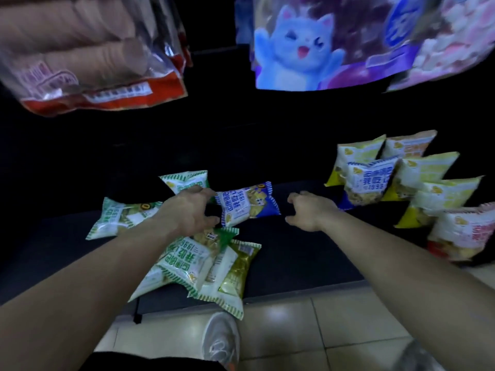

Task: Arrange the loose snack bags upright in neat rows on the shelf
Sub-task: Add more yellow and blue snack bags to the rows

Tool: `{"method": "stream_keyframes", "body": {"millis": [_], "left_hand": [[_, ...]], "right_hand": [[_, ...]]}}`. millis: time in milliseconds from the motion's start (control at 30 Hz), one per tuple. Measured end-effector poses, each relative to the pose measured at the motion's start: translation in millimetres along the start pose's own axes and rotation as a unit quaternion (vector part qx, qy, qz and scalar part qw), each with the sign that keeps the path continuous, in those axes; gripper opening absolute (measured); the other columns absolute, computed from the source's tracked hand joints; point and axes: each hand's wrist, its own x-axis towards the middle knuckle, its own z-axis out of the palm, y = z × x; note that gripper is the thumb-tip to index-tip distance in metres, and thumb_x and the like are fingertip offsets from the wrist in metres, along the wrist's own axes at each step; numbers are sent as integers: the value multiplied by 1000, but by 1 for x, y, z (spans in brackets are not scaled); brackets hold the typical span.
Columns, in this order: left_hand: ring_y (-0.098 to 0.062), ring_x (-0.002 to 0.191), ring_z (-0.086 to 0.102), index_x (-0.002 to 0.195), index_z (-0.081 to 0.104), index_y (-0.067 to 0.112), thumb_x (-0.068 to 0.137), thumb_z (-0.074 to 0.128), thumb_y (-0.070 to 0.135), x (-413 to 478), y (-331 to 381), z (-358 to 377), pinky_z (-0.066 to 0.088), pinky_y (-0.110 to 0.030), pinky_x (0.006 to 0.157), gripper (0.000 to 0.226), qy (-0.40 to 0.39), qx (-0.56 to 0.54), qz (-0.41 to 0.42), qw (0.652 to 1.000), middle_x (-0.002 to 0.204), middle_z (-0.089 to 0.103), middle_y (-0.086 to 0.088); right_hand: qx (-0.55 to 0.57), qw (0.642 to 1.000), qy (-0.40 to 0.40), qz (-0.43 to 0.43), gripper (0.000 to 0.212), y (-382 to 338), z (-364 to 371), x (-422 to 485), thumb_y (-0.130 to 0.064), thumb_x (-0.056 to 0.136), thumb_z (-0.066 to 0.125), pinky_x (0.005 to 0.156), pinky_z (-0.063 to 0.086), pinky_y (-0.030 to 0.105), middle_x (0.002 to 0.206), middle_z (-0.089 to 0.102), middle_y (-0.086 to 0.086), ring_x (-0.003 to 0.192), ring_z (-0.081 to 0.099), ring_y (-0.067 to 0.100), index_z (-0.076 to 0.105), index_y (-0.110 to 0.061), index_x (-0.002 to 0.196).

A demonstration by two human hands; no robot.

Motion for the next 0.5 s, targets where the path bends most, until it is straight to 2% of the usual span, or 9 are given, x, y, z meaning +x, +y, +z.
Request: {"method": "stream_keyframes", "body": {"millis": [133, 267, 367, 433, 500], "left_hand": [[-26, 131, 42, 149, 31, 30, 86, 61, 56, 11, -18, 12, 43, -42, 102, 74, -9, -27, -12, 1000, 148, 38, -3], [-24, 135, 38, 148, 32, 32, 87, 61, 55, 20, -21, 17, 39, -39, 104, 71, -5, -61, -11, 998, 148, 38, -2], [-24, 133, 40, 148, 32, 29, 88, 61, 54, 26, -16, 19, 40, -39, 104, 71, 0, -76, 0, 997, 147, 38, -1], [-23, 132, 41, 149, 31, 30, 88, 60, 55, 29, -14, 20, 40, -38, 105, 72, -4, -74, -2, 997, 148, 37, 0], [-23, 132, 41, 149, 31, 31, 88, 60, 54, 29, -12, 20, 40, -39, 106, 72, -6, -78, -3, 997, 149, 37, -1]], "right_hand": [[64, 997, 3, 32, 65, -28, 42, 64, -59, 93, 49, 91, 49, 43, 137, 47, 12, 118, 53, 31, 41, -15, 140], [176, 978, 40, 108, 74, -45, 68, 111, -63, 95, 40, 93, 45, 44, 140, 46, 19, 121, 49, 38, 35, -6, 142], [248, 958, 45, 138, 84, -48, 80, 132, -66, 88, 55, 91, 48, 45, 134, 51, 19, 117, 53, 39, 33, -3, 139], [306, 941, 43, 139, 86, -46, 81, 138, -66, 75, 72, 87, 52, 42, 125, 59, 14, 108, 60, 33, 45, -5, 130], [348, 929, 41, 122, 70, -43, 81, 139, -63, 64, 83, 83, 54, 37, 109, 68, 6, 94, 65, 23, 63, -13, 110]]}}
